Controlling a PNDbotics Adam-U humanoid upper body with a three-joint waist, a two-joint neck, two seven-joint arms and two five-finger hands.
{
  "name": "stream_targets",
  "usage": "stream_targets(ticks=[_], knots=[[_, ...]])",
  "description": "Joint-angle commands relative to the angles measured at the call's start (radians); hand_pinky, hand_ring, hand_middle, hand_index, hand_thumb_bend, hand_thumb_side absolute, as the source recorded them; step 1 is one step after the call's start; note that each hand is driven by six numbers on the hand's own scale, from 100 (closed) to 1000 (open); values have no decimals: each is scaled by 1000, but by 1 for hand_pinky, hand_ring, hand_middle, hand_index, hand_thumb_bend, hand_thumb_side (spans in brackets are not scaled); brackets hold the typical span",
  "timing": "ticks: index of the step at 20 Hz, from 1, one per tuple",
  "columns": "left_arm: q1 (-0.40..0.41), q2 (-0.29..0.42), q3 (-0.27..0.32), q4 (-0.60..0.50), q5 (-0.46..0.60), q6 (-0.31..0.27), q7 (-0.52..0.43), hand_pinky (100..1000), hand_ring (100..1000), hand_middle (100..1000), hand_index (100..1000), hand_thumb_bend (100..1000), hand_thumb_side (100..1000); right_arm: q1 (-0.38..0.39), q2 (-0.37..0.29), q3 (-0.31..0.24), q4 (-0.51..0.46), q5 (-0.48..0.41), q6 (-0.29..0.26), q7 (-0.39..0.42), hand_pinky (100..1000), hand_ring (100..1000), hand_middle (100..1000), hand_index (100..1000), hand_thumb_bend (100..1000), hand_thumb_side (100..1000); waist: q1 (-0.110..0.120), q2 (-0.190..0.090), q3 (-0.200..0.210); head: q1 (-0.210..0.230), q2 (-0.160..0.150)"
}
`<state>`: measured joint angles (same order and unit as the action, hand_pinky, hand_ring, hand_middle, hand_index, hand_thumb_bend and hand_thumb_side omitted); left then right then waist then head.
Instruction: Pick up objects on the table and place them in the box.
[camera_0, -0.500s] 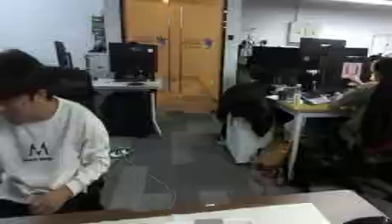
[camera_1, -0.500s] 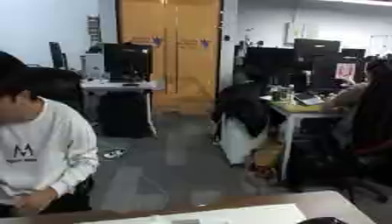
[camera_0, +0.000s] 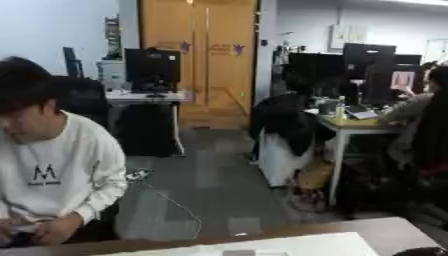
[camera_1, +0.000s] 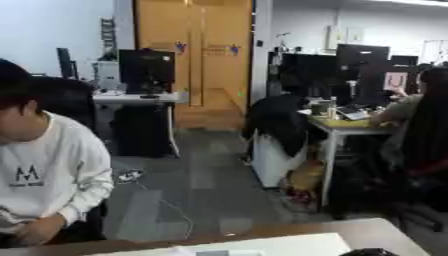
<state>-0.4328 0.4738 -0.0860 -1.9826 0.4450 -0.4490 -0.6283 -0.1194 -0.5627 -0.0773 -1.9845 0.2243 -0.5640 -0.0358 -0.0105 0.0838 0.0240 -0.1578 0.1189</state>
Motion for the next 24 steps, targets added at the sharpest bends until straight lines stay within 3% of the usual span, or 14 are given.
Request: stream_targets(ticks=[1, 4, 9, 11, 15, 20, 24], knots=[[-10, 26, 12, -17, 6, -9, -9, 422, 479, 774, 814, 705, 903, -2, -22, -13, -15, 4, 2, -2, 146, 445, 713, 663, 100, 712, 1, -12, 1, 4, 3], [-13, 25, 14, -17, -7, -15, 2, 438, 487, 769, 823, 704, 906, 0, -22, -19, -15, 11, 0, 0, 151, 450, 711, 670, 100, 721, 2, -12, 1, 16, 42], [-14, 22, 38, -17, -92, -14, 94, 455, 492, 745, 829, 708, 881, 1, -20, -40, -15, 21, 5, -20, 155, 450, 681, 678, 100, 723, 6, -15, 0, 87, 204], [-10, 22, 56, -16, -170, 22, 171, 469, 496, 743, 839, 727, 842, 0, -19, -51, -15, 20, 12, -44, 153, 446, 668, 674, 100, 722, 8, -16, -5, 107, 267], [-20, 36, 69, -17, -378, 97, 332, 480, 518, 755, 846, 740, 828, 2, -19, -63, -15, 26, 28, -77, 150, 442, 650, 670, 100, 723, 10, -19, -10, 116, 345], [-47, 106, 38, 11, -651, 220, 431, 488, 553, 799, 870, 743, 864, 6, -21, -66, -15, 34, 44, -100, 148, 439, 634, 667, 100, 725, 15, -27, -14, 119, 392], [-71, 161, 5, 63, -816, 315, 384, 485, 580, 822, 883, 753, 888, 8, -24, -63, -15, 37, 52, -100, 145, 437, 626, 668, 100, 728, 21, -33, -21, 130, 434]])
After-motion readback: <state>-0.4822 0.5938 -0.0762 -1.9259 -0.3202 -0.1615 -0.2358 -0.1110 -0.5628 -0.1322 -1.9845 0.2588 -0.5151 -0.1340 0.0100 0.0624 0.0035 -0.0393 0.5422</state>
